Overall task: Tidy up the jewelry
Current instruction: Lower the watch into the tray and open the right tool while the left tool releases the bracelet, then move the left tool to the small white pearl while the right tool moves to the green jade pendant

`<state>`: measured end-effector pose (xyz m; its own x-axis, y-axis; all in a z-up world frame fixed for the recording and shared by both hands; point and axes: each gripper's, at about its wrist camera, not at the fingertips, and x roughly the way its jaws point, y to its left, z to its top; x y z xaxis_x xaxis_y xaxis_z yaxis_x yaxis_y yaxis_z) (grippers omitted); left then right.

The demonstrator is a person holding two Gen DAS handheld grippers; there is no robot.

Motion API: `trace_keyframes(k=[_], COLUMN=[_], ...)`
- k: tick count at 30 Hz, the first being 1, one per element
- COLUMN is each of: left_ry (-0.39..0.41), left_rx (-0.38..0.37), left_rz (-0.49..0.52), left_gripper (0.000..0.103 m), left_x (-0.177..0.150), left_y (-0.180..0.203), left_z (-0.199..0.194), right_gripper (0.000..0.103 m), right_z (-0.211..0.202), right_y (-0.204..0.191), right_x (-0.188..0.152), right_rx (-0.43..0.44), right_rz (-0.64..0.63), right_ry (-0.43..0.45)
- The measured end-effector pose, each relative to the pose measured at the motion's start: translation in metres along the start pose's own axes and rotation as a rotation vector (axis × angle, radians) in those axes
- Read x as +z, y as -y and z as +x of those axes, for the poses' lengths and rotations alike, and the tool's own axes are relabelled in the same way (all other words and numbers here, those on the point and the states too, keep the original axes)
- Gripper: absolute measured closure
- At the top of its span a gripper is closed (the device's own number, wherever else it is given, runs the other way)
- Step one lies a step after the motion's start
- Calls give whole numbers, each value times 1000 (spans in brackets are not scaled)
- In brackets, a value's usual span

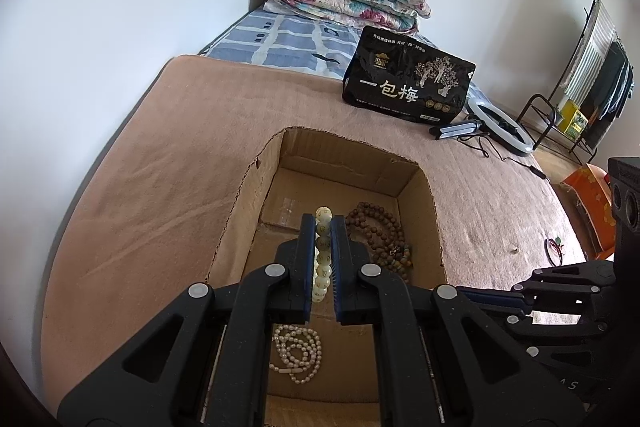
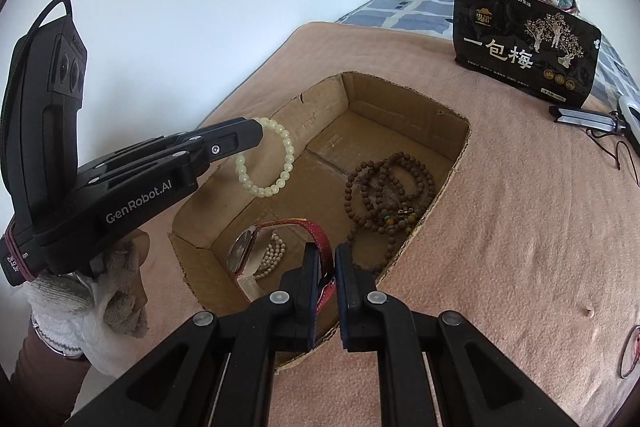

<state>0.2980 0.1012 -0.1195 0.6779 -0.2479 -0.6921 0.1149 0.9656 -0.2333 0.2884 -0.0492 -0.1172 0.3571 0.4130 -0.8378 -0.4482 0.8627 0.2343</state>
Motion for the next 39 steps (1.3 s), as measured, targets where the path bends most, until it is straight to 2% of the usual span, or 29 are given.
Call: trace_keyframes(k=[2, 4, 5, 6, 7, 8, 10, 13, 28, 37, 39], left_ry=[-1, -6, -6, -6, -9, -10, 0, 11, 31, 50, 54], left_rx=[-3, -17, -19, -10, -4, -3, 4, 8, 20, 27, 27], left_rz=[-1, -2, -1, -1, -3, -7, -15, -20, -8, 27, 35], left_gripper=[98, 98, 98, 98, 96, 93, 73, 71, 71, 71, 67], left_x=[0, 2, 2, 3, 3, 4, 4, 4, 5, -1, -3], left_y=[0, 1, 2, 3, 3, 4, 4, 4, 12, 31, 36], left_z=[0, 1, 2, 2, 2, 2, 0, -2, -22, -40, -43], right_gripper=[95, 88, 75, 67, 54, 46, 43, 35, 29, 17, 15], right_z=[1, 1, 0, -1, -2, -5, -9, -13, -34, -65, -73], right_y=[0, 0, 1, 3, 4, 5, 7, 8, 5, 18, 24], right_x=[0, 0, 0, 1, 1, 2, 2, 1, -7, -19, -23], right_rx=[7, 28, 40, 49, 51, 51, 51, 34, -11, -60, -75], right_rz=[-3, -4, 0, 7, 15, 24, 29, 22, -4, 16, 25], right_ry=[0, 4, 10, 17, 27, 39, 55, 66, 107, 170, 187])
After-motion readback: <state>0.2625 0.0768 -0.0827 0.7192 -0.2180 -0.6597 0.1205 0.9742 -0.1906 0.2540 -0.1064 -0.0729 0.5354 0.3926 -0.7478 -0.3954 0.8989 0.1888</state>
